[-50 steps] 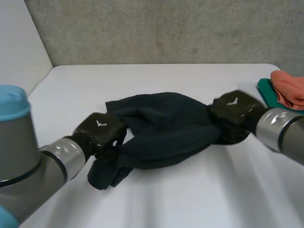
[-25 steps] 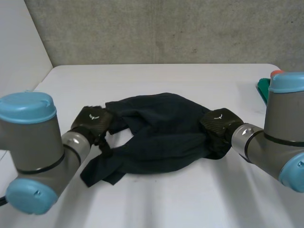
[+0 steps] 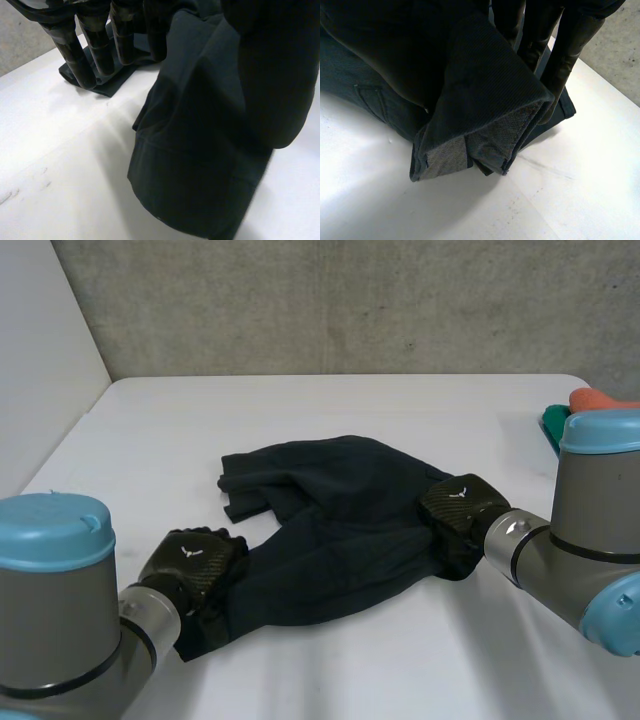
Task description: Fold the laundry.
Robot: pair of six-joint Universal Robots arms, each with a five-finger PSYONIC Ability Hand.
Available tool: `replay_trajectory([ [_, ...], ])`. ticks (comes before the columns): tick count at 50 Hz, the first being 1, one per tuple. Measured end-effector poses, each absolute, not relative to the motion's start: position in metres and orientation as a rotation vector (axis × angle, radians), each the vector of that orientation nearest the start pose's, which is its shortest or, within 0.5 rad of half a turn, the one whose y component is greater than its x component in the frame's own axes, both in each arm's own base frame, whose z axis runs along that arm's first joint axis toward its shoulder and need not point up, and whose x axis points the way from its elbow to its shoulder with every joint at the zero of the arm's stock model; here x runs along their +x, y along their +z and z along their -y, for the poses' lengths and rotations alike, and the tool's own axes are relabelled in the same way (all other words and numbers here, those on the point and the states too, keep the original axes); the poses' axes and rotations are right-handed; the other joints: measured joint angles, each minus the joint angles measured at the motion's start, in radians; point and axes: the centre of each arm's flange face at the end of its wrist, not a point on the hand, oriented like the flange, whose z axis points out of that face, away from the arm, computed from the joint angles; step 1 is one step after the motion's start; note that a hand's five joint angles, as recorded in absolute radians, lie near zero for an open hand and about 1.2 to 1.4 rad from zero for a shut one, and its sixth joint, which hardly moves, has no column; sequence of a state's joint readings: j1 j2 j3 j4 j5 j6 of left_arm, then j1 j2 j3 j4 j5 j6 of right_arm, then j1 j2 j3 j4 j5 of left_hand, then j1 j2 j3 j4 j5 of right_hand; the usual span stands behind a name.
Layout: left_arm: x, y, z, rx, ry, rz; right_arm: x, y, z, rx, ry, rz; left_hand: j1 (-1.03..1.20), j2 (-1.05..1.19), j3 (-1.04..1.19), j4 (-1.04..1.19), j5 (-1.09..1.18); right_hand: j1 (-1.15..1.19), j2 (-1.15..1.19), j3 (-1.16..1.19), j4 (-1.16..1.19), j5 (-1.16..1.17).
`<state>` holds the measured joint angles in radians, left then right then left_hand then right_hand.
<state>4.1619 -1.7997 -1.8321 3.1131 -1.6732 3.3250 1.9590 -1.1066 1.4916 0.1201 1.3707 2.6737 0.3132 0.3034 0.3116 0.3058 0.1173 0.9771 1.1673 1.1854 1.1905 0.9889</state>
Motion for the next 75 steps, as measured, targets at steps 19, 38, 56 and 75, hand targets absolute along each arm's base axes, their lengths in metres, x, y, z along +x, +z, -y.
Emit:
replay_trajectory([
  [19,-0.245,0.152,0.164,0.931,-1.572,-2.625,0.269,0.168,0.264,-1.194,-1.536,-2.293,0.021,0.025,0.02,0.021,0.036,0.0,0.0,0.0,0.0,0.0],
  [38,-0.255,0.253,0.188,0.755,-2.208,-2.166,0.261,0.252,0.246,-1.275,-1.78,-2.163,0.832,0.892,0.877,0.892,0.875,0.0,0.0,0.0,0.0,0.0],
  [56,-0.263,0.32,0.181,1.009,-2.344,-1.892,0.25,0.339,0.227,-1.403,-2.014,-2.05,0.832,0.895,0.88,0.893,0.875,0.0,0.0,0.0,0.0,0.001],
  [75,-0.321,0.309,0.342,0.796,-2.539,-1.621,0.308,0.299,0.358,-1.251,-2.437,-1.815,0.832,0.897,0.882,0.897,0.875,0.0,0.014,0.002,0.001,0.0],
])
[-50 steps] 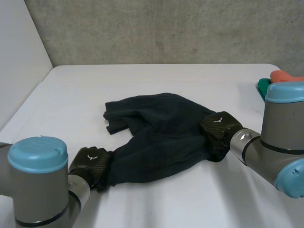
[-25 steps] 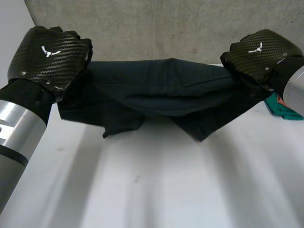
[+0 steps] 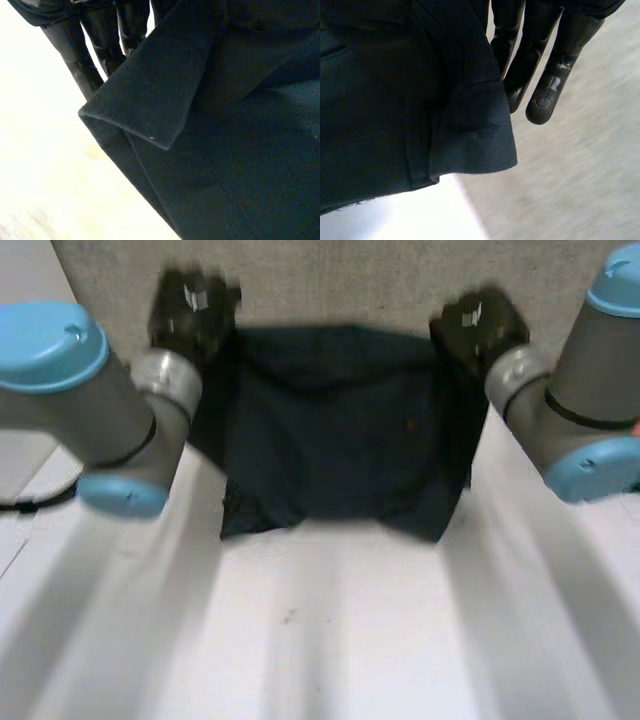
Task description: Fold the laundry.
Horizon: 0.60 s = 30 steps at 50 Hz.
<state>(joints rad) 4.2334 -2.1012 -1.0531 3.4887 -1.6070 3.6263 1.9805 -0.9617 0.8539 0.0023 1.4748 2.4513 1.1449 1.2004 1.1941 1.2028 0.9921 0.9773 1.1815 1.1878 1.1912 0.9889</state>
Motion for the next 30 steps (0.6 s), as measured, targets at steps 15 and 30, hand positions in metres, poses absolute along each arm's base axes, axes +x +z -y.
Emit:
replay_trajectory([
  [15,-0.329,0.401,0.35,0.457,-2.913,-0.98,0.32,0.395,0.378,-0.735,-3.014,-1.084,0.0,0.0,0.0,0.0,0.002,0.0,0.0,0.002,0.0,0.007],
  [30,-0.317,0.219,0.322,0.837,-2.459,-1.742,0.32,0.232,0.367,-1.174,-2.417,-1.722,0.0,0.001,0.001,0.0,0.003,0.0,0.0,0.002,0.0,0.008],
])
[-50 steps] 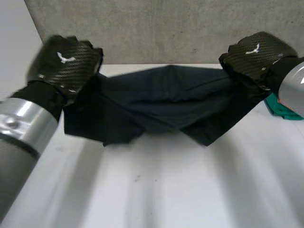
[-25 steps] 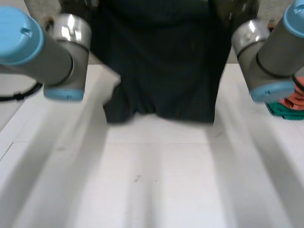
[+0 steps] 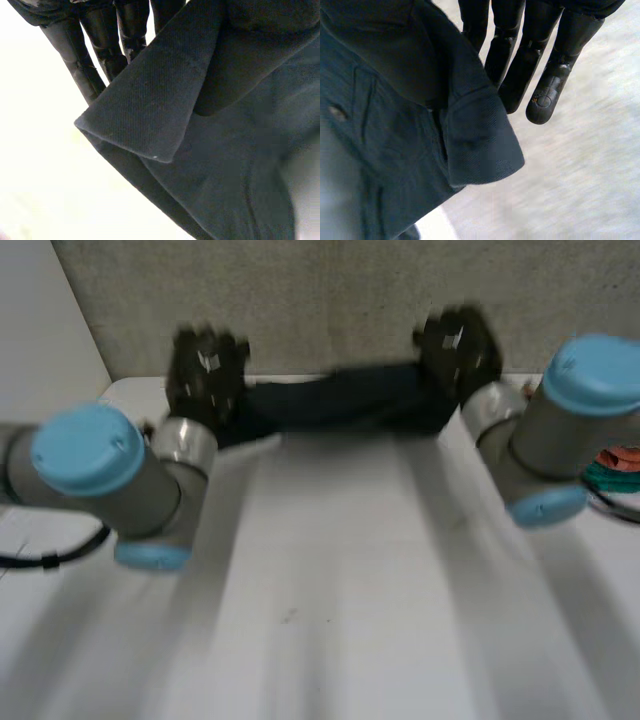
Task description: Fold the laundry.
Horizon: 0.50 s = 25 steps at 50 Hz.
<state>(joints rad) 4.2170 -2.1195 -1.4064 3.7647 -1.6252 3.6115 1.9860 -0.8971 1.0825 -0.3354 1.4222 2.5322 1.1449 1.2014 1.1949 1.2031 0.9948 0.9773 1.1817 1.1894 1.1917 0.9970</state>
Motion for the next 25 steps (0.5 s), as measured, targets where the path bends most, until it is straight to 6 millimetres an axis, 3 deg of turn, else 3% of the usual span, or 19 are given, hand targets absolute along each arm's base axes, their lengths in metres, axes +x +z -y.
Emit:
replay_trajectory([
  [1,-0.317,0.219,0.322,0.837,-2.459,-1.742,0.32,0.232,0.367,-1.174,-2.417,-1.722,0.0,0.0,0.0,0.0,0.0,0.0,0.0,0.0,0.0,0.0],
  [3,-0.314,0.182,0.308,0.932,-2.314,-1.887,0.317,0.192,0.356,-1.296,-2.251,-1.841,0.0,0.0,0.0,0.0,0.0,0.0,0.0,0.0,0.0,0.0],
  [4,-0.314,0.182,0.308,0.932,-2.314,-1.887,0.317,0.192,0.356,-1.296,-2.251,-1.841,0.0,0.0,0.0,0.0,0.0,0.0,0.0,0.0,0.0,0.0],
  [5,-0.313,0.171,0.303,0.963,-2.263,-1.933,0.316,0.184,0.353,-1.323,-2.214,-1.866,0.0,0.0,0.0,0.0,0.0,0.0,0.0,0.0,0.0,0.0],
  [6,-0.311,0.158,0.294,1.009,-2.182,-2.002,0.311,0.164,0.342,-1.41,-2.097,-1.945,0.0,0.0,0.0,0.0,0.0,0.0,0.0,0.0,0.0,0.0],
  [8,-0.308,0.149,0.285,1.048,-2.11,-2.059,0.307,0.155,0.334,-1.463,-2.019,-1.992,0.0,0.0,0.0,0.0,0.0,0.0,0.0,0.0,0.0,0.0],
  [11,-0.301,0.146,0.269,1.096,-2.01,-2.131,0.299,0.149,0.314,-1.534,-1.884,-2.067,0.0,0.0,0.0,0.0,0.0,0.0,0.0,0.0,0.0,0.0],
  [19,-0.279,0.161,0.221,1.189,-1.834,-2.243,0.274,0.159,0.26,-1.603,-1.613,-2.204,0.0,0.0,0.0,0.0,0.0,0.0,0.0,0.0,0.003,0.0],
  [25,-0.261,0.169,0.175,1.281,-1.69,-2.318,0.253,0.158,0.216,-1.642,-1.372,-2.297,0.0,0.0,0.0,0.0,0.0,0.0,0.0,0.0,0.003,0.0],
])
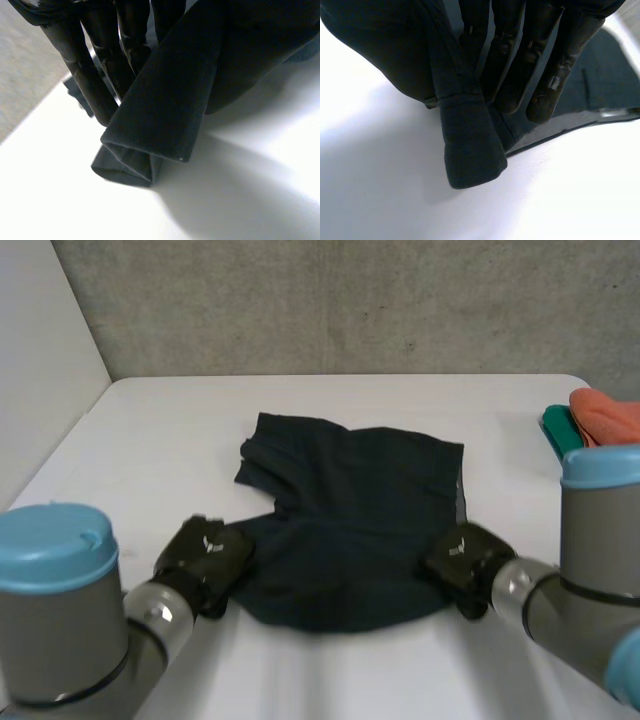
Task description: Fold the laundry.
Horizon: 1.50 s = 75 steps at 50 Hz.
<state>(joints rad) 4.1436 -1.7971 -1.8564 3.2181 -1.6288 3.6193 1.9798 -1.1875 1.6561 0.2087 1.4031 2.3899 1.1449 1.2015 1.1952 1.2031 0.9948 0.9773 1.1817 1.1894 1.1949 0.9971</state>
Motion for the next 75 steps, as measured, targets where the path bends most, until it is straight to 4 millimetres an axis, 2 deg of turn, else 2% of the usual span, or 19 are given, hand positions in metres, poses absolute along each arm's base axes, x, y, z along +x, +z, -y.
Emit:
replay_trajectory([
  [3,-0.253,0.169,0.158,1.318,-1.603,-2.36,0.244,0.156,0.196,-1.67,-1.265,-2.323,0.0,0.0,0.0,0.0,0.0,0.0,0.0,0.0,0.0,0.0],
  [4,-0.25,0.169,0.154,1.329,-1.575,-2.373,0.242,0.155,0.191,-1.679,-1.239,-2.327,-0.058,-0.087,-0.071,-0.075,-0.058,0.0,0.0,0.0,0.0,0.0],
  [8,-0.245,0.174,0.145,1.343,-1.531,-2.394,0.236,0.155,0.18,-1.688,-1.207,-2.332,-0.058,-0.087,-0.071,-0.075,-0.058,0.0,0.0,0.0,0.0,0.0],
  [9,-0.244,0.178,0.144,1.338,-1.541,-2.391,0.233,0.155,0.178,-1.682,-1.216,-2.334,-0.555,-0.58,-0.569,-0.572,-0.538,0.0,0.0,0.0,0.0,0.0],
  [10,-0.244,0.179,0.144,1.337,-1.545,-2.389,0.233,0.155,0.178,-1.68,-1.219,-2.334,-0.555,-0.58,-0.569,-0.572,-0.538,0.0,0.0,0.0,0.0,0.0],
  [11,-0.244,0.185,0.146,1.325,-1.571,-2.379,0.232,0.155,0.178,-1.678,-1.224,-2.334,-0.711,-0.739,-0.729,-0.73,-0.7,0.0,0.0,0.0,0.0,0.0],
  [12,-0.244,0.19,0.148,1.312,-1.602,-2.367,0.23,0.155,0.179,-1.666,-1.247,-2.334,-0.891,-0.908,-0.897,-0.917,-0.886,0.0,0.0,0.0,0.0,0.0],
  [14,-0.245,0.2,0.154,1.278,-1.669,-2.339,0.227,0.154,0.183,-1.639,-1.303,-2.326,-0.924,-0.965,-0.955,-0.969,-0.943,0.0,0.0,0.0,0.0,0.0],
  [18,-0.248,0.215,0.168,1.223,-1.777,-2.289,0.226,0.154,0.187,-1.618,-1.354,-2.315,-0.924,-0.965,-0.955,-0.969,-0.943,0.0,0.0,0.0,0.0,0.0],
  [19,-0.25,0.225,0.18,1.185,-1.861,-2.248,0.226,0.152,0.19,-1.597,-1.408,-2.297,-0.924,-0.973,-0.961,-0.977,-0.946,0.0,0.0,0.0,0.0,0.0],
  [23,-0.258,0.23,0.205,1.163,-1.974,-2.194,0.227,0.15,0.192,-1.583,-1.453,-2.279,-0.919,-0.97,-0.958,-0.975,-0.943,0.0,0.0,0.0,0.0,0.0],
  [26,-0.268,0.226,0.231,1.171,-2.038,-2.167,0.227,0.148,0.193,-1.572,-1.476,-2.27,-0.867,-0.921,-0.919,-0.932,-0.896,0.0,0.0,0.0,0.0,0.0],
  [27,-0.272,0.221,0.246,1.174,-2.053,-2.165,0.228,0.148,0.193,-1.565,-1.484,-2.269,-0.736,-0.806,-0.809,-0.813,-0.777,0.0,0.0,0.0,0.0,0.0],
  [28,-0.274,0.216,0.256,1.176,-2.057,-2.167,0.228,0.147,0.193,-1.557,-1.49,-2.268,-0.722,-0.793,-0.795,-0.8,-0.764,0.0,0.0,0.0,0.0,0.0],
  [29,-0.274,0.215,0.26,1.176,-2.057,-2.168,0.228,0.147,0.193,-1.554,-1.492,-2.268,-0.722,-0.793,-0.795,-0.8,-0.764,0.0,0.0,0.0,0.0,0.0],
  [31,-0.277,0.2,0.285,1.174,-2.041,-2.19,0.228,0.146,0.194,-1.535,-1.499,-2.27,-0.645,-0.714,-0.707,-0.713,-0.677,0.0,0.0,0.0,0.0,0.0],
  [39,-0.275,0.157,0.333,1.141,-1.954,-2.306,0.227,0.141,0.193,-1.499,-1.503,-2.276,-0.405,-0.48,-0.475,-0.481,-0.451,0.0,0.0,0.0,0.0,0.0],
  [53,-0.28,0.13,0.352,1.101,-1.999,-2.531,0.228,0.139,0.193,-1.498,-1.516,-2.269,-0.47,-0.531,-0.522,-0.538,-0.503,0.0,0.0,0.0,0.0,0.0],
  [75,-0.29,0.114,0.371,1.107,-2.037,-2.503,0.228,0.138,0.193,-1.495,-1.516,-2.271,-0.467,-0.509,-0.504,-0.503,-0.475,0.0,0.0,0.0,0.0,0.001],
])
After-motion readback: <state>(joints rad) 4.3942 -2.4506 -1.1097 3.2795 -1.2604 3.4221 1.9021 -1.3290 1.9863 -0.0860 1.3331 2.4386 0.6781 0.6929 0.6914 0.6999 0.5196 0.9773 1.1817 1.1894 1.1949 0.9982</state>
